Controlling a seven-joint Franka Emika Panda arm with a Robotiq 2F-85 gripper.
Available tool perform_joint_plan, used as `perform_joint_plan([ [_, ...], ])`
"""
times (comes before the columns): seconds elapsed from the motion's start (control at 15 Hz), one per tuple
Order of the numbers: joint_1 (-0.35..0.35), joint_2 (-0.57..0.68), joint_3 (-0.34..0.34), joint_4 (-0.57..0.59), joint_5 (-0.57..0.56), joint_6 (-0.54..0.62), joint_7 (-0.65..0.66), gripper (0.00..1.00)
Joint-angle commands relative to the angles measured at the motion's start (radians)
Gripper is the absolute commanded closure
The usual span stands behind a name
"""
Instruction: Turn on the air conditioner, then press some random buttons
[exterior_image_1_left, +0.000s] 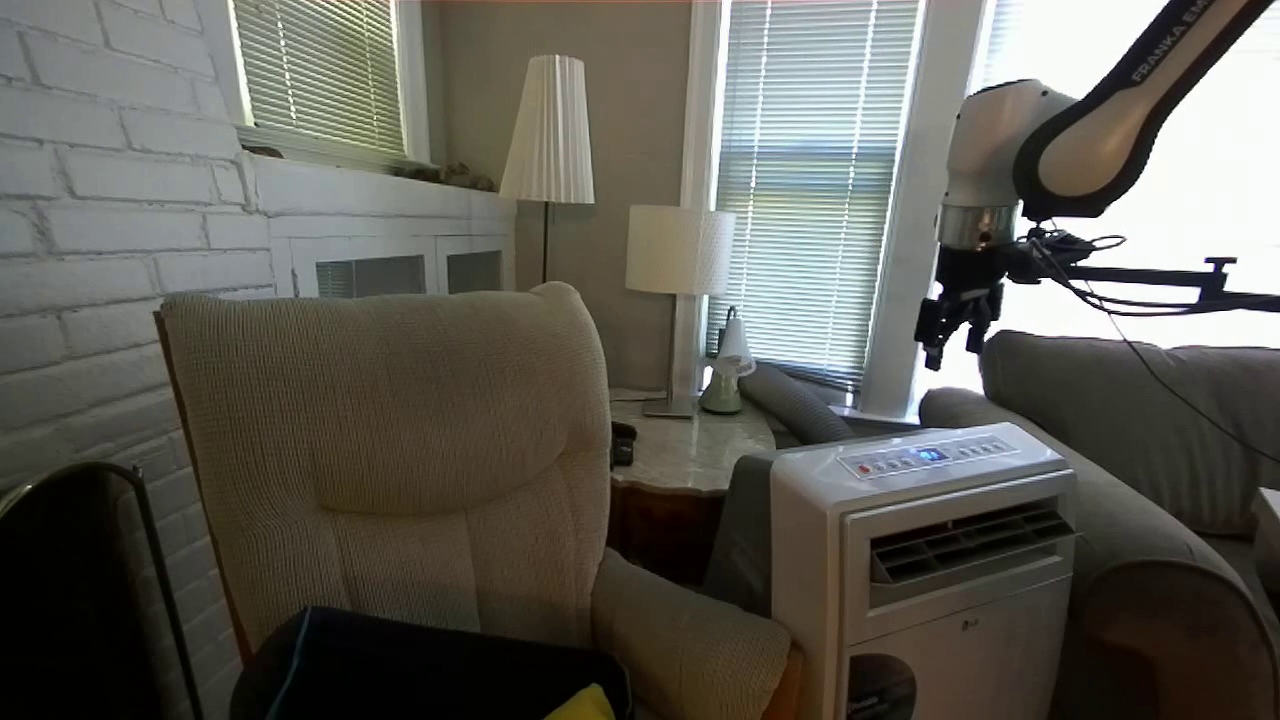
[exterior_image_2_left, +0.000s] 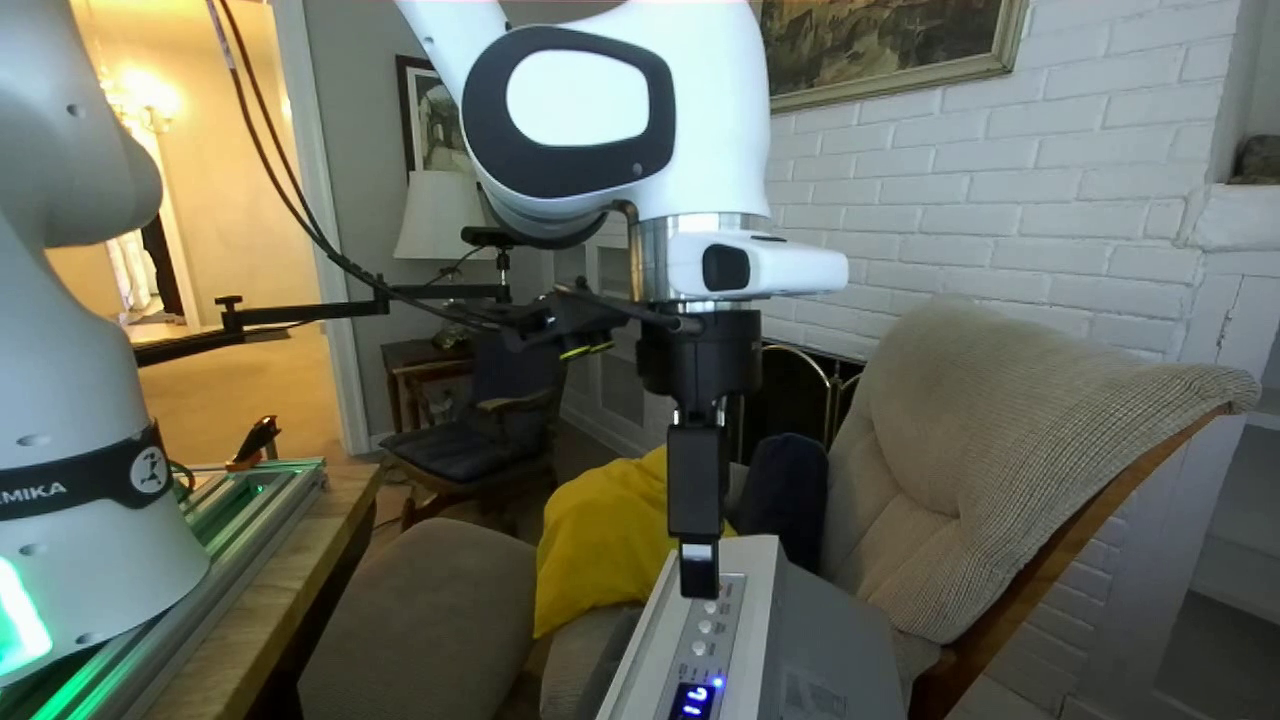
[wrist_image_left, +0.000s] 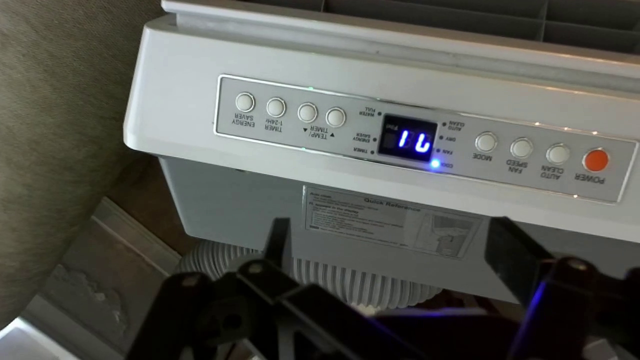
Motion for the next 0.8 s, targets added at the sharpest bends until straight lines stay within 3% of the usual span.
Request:
perform_joint_plan([
  [0.0, -0.025, -0.001, 0.024, 0.002, -0.004, -0.003, 0.001, 0.0],
  [0.73, -0.052, -0.024, 0.026, -0.069, 0.013, 0.008, -0.002, 0.0],
])
